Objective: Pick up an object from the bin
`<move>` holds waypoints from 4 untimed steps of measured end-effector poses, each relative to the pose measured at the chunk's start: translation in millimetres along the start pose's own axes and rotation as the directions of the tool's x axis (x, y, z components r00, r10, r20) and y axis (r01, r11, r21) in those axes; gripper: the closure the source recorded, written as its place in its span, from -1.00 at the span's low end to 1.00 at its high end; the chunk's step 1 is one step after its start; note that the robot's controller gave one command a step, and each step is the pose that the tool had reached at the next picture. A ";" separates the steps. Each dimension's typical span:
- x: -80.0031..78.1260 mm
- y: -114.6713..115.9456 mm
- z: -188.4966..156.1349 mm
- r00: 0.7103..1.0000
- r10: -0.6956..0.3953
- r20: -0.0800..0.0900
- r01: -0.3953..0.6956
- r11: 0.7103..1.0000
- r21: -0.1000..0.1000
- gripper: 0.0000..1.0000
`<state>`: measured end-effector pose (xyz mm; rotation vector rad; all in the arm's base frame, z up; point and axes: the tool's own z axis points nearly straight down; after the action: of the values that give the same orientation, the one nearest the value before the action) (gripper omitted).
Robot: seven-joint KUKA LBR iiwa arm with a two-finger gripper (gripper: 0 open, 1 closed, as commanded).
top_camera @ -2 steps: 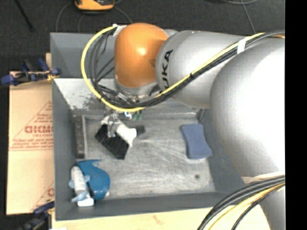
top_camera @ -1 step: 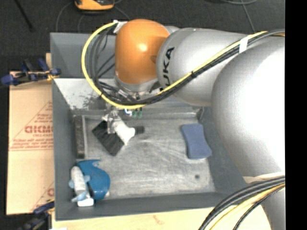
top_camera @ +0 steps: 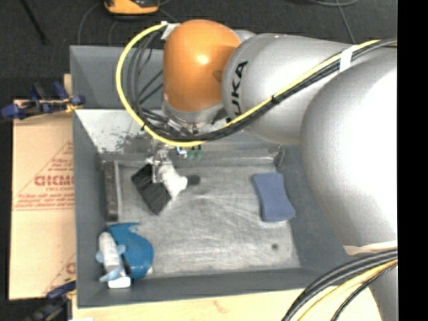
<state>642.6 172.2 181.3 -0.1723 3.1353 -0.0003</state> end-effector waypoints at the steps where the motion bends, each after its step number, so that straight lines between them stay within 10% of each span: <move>1: 8.4 -4.2 -17.9 1.000 -0.007 -0.001 0.007 1.000 0.000 1.00; 3: 3.9 10.8 -26.5 0.995 -0.095 0.003 0.095 0.995 0.000 1.00; 4: 29.1 16.4 -0.1 0.961 -0.277 0.006 0.277 0.961 0.000 1.00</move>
Offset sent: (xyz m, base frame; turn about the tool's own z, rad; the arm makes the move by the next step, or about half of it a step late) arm -0.0014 0.0153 0.0265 -0.0117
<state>611.9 185.4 181.3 -0.6080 3.0745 0.0006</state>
